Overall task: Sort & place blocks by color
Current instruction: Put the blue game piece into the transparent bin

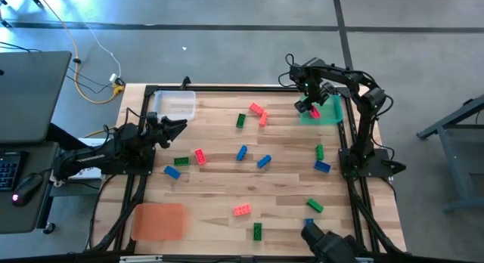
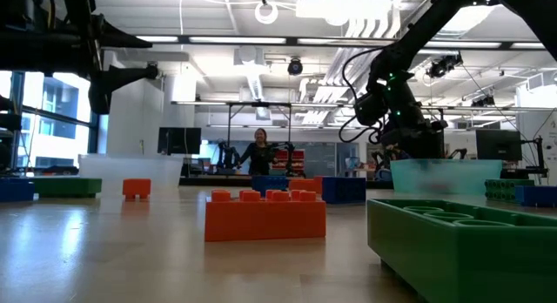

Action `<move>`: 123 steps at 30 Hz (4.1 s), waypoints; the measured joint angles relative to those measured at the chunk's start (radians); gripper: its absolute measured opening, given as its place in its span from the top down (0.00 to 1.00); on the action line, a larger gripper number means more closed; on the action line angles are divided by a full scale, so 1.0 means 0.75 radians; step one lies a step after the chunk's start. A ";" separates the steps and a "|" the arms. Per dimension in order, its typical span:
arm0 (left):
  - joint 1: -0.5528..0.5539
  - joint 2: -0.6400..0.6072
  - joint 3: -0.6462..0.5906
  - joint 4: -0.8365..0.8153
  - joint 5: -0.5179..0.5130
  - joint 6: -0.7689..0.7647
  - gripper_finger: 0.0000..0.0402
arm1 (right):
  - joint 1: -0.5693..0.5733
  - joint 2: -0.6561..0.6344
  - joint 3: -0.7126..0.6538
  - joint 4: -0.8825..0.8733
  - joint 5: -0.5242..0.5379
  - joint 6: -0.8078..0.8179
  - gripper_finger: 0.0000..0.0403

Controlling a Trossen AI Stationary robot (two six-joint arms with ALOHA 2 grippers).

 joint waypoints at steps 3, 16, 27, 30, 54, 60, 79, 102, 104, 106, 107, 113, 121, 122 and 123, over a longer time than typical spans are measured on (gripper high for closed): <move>0.000 0.000 0.009 0.015 0.025 -0.029 0.48 | 0.000 -0.010 0.000 0.000 0.000 0.035 0.48; 0.000 0.103 0.325 -0.073 0.097 0.347 0.48 | 0.030 -0.275 0.000 0.026 0.022 0.164 0.48; 0.000 0.410 0.770 -0.668 0.313 0.728 0.48 | 0.088 -0.471 0.000 0.079 0.024 0.318 0.48; 0.000 0.497 0.887 -0.825 0.352 0.827 0.48 | 0.092 -0.491 0.000 0.080 0.029 0.340 0.48; -0.001 0.990 1.456 -1.650 0.484 1.240 0.47 | 0.235 -0.493 0.000 0.081 0.118 0.418 0.48; -0.001 1.079 1.456 -1.734 0.483 1.194 0.42 | 0.263 -0.493 0.000 0.080 0.121 0.383 0.48; -0.339 1.345 1.398 -1.923 0.469 1.189 0.40 | 0.265 -0.493 0.000 0.088 0.121 0.347 0.48; -0.578 1.862 1.289 -1.867 0.440 1.194 0.40 | 0.265 -0.493 0.000 0.149 0.090 0.294 0.48; -0.581 1.909 1.289 -1.868 0.440 1.194 0.40 | 0.265 -0.493 0.000 0.149 0.090 0.291 0.48; -0.586 1.956 1.289 -1.867 0.440 1.195 0.40 | 0.265 -0.493 0.000 0.149 0.090 0.291 0.48; -0.589 1.977 1.289 -1.867 0.439 1.194 0.40 | 0.265 -0.493 0.000 0.150 0.090 0.291 0.48; -0.606 2.101 1.289 -1.861 0.339 1.195 0.40 | 0.265 -0.493 0.000 0.150 0.090 0.287 0.48; -0.606 2.171 1.282 -1.803 0.345 1.197 0.40 | 0.265 -0.493 0.000 0.150 0.090 0.287 0.48; -0.606 2.169 1.275 -1.787 0.351 1.193 0.40 | 0.265 -0.493 0.000 0.151 0.090 0.287 0.48; -0.606 2.164 1.265 -1.777 0.356 1.184 0.40 | 0.265 -0.493 0.000 0.151 0.089 0.287 0.48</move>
